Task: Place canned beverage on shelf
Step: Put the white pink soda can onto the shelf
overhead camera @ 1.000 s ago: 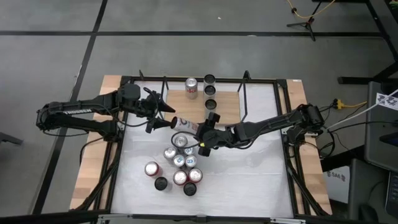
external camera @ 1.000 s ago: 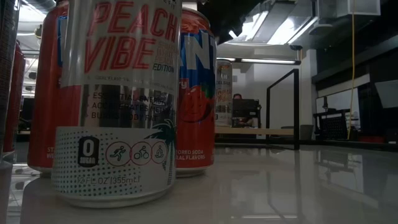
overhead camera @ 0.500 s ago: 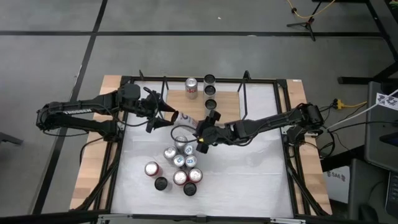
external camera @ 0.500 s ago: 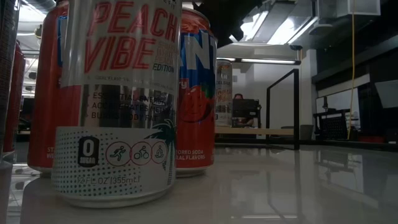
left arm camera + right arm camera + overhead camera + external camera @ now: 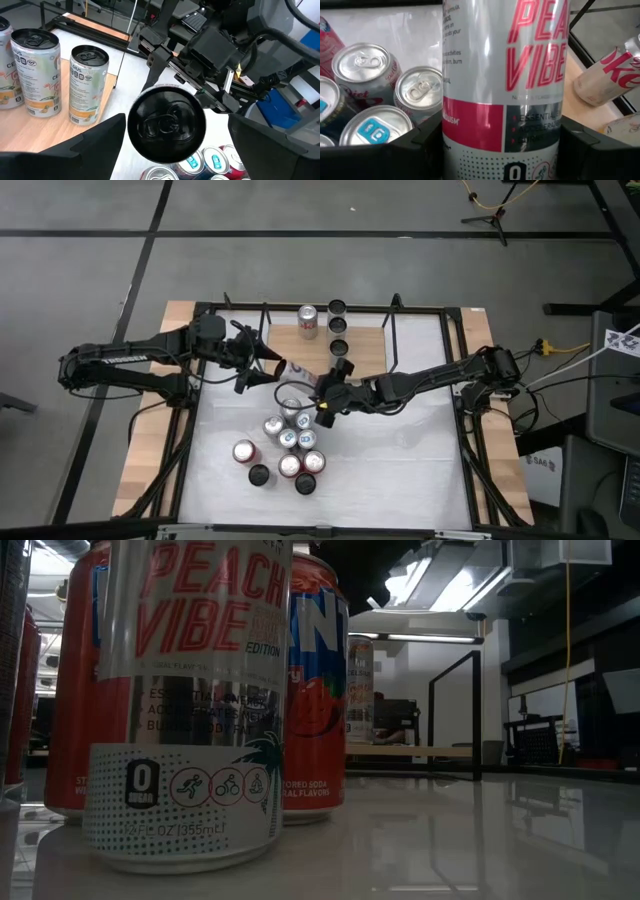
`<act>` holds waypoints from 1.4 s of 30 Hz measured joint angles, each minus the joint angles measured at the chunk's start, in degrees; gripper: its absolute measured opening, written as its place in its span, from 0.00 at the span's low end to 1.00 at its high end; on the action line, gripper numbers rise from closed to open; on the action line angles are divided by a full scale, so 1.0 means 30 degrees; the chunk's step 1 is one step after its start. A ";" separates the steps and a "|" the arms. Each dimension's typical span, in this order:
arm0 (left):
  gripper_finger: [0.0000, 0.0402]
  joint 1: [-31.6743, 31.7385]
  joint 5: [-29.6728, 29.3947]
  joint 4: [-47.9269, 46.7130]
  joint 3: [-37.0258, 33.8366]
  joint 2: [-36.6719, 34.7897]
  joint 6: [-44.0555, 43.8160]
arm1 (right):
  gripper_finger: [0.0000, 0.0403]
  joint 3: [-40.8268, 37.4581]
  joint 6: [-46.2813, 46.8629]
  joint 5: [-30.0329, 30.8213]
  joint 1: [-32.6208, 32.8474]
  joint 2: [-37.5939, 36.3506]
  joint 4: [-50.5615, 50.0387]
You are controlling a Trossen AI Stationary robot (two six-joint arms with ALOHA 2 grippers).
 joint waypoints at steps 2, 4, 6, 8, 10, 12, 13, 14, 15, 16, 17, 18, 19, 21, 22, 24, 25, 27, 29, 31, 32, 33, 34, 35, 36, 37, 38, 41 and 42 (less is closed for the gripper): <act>0.87 -0.0004 -0.0487 0.0000 0.0002 0.0000 0.0000 | 0.63 0.0000 -0.0052 -0.0021 0.0003 0.0000 0.0434; 0.87 -0.0004 -0.0875 0.0000 -0.0004 0.0000 0.0007 | 0.63 0.0000 -0.0098 -0.0137 0.0015 0.0000 0.0752; 0.87 -0.0004 -0.0962 -0.0007 -0.0004 0.0000 0.0007 | 0.63 0.0000 -0.0091 -0.0205 0.0015 0.0000 0.0755; 0.87 -0.0004 -0.0984 -0.0015 0.0000 0.0000 0.0007 | 0.63 0.0000 -0.0255 -0.0239 0.0015 0.0000 0.0727; 0.87 -0.0005 -0.0961 -0.0016 0.0002 -0.0002 0.0009 | 0.63 0.0000 -0.0937 -0.0213 0.0015 0.0000 0.0726; 0.87 -0.0011 -0.0948 -0.0055 -0.0004 -0.0001 0.0022 | 0.63 0.0000 -0.1610 -0.0213 0.0060 0.0000 0.0728; 0.87 -0.0011 -0.0952 -0.0078 -0.0004 -0.0003 0.0022 | 0.63 0.0000 -0.1822 -0.0133 0.0109 0.0000 0.0726; 0.87 -0.0011 -0.0924 -0.0073 -0.0001 -0.0007 0.0022 | 0.63 0.0000 -0.2143 0.0037 0.0102 0.0000 0.0737; 0.87 -0.0011 -0.0908 -0.0066 -0.0002 -0.0005 0.0026 | 0.63 0.0000 -0.2505 0.0266 0.0117 0.0000 0.0773; 0.87 -0.0018 -0.0869 -0.0066 -0.0002 -0.0007 0.0029 | 0.63 0.0000 -0.2812 0.0441 0.0124 0.0000 0.0835; 0.87 -0.0016 -0.0829 -0.0067 -0.0004 -0.0007 0.0047 | 0.63 0.0000 -0.3049 0.0507 0.0124 0.0000 0.0880; 0.87 -0.0011 -0.0800 -0.0064 0.0000 -0.0007 0.0079 | 0.63 -0.0007 -0.3196 0.0503 0.0119 0.0000 0.0988; 0.87 -0.0011 -0.0697 -0.0035 -0.0003 -0.0015 0.0117 | 0.63 -0.0007 -0.3395 0.0499 0.0102 0.0000 0.1201; 0.87 -0.0011 -0.0551 0.0065 0.0004 -0.0036 0.0133 | 0.63 -0.0015 -0.3838 0.0495 0.0109 0.0000 0.1610; 0.87 -0.0018 -0.0504 0.0073 0.0004 -0.0036 0.0131 | 0.63 -0.0015 -0.4096 0.0501 0.0109 0.0000 0.1801; 0.87 -0.0018 -0.0494 0.0087 0.0004 -0.0036 0.0131 | 0.63 -0.0022 -0.4205 0.0489 0.0103 0.0007 0.2068; 0.87 -0.0018 -0.0520 0.0087 0.0004 -0.0036 0.0131 | 0.63 -0.0022 -0.4213 0.0488 0.0102 0.0015 0.2161; 0.87 -0.0018 -0.0569 0.0087 0.0004 -0.0036 0.0131 | 0.63 -0.0022 -0.4235 0.0599 0.0102 0.0022 0.2255; 0.87 -0.0013 -0.0635 0.0083 0.0006 -0.0036 0.0080 | 0.63 -0.0022 -0.4281 0.1033 0.0104 0.0022 0.2302; 0.87 -0.0011 -0.0752 0.0087 0.0011 -0.0029 -0.0025 | 0.63 -0.0022 -0.4383 0.1532 0.0109 0.0022 0.2345; 0.87 -0.0009 -0.0807 0.0096 0.0011 -0.0022 -0.0090 | 0.63 -0.0022 -0.4416 0.1717 0.0109 0.0022 0.2385; 0.87 -0.0004 -0.0847 0.0125 0.0011 -0.0015 -0.0271 | 0.63 -0.0022 -0.4417 0.1883 0.0116 0.0022 0.2447; 0.87 -0.0004 -0.0853 0.0204 0.0011 -0.0015 -0.0459 | 0.63 -0.0022 -0.4410 0.2003 0.0112 0.0022 0.2539; 0.87 -0.0004 -0.0853 0.0312 0.0011 -0.0015 -0.0502 | 0.63 -0.0022 -0.4410 0.2022 0.0109 0.0022 0.2650; 0.87 -0.0004 -0.0846 0.0471 0.0011 -0.0004 -0.0497 | 0.63 -0.0022 -0.4420 0.2029 0.0102 0.0022 0.2747; 0.87 -0.0015 -0.0829 0.0702 0.0011 0.0061 -0.0488 | 0.63 -0.0022 -0.4488 0.2070 0.0095 0.0022 0.2808; 0.87 -0.0074 -0.0835 0.0929 0.0011 0.0113 -0.0488 | 0.63 -0.0022 -0.4546 0.2145 0.0095 0.0022 0.2832; 0.87 -0.0157 -0.0933 0.1454 -0.0003 0.0153 -0.0349 | 0.63 -0.0022 -0.4607 0.2172 0.0095 0.0022 0.2958; 0.87 -0.0157 -0.0926 0.1599 0.0004 0.0146 -0.0335 | 0.63 -0.0021 -0.4606 0.2186 0.0095 0.0021 0.3015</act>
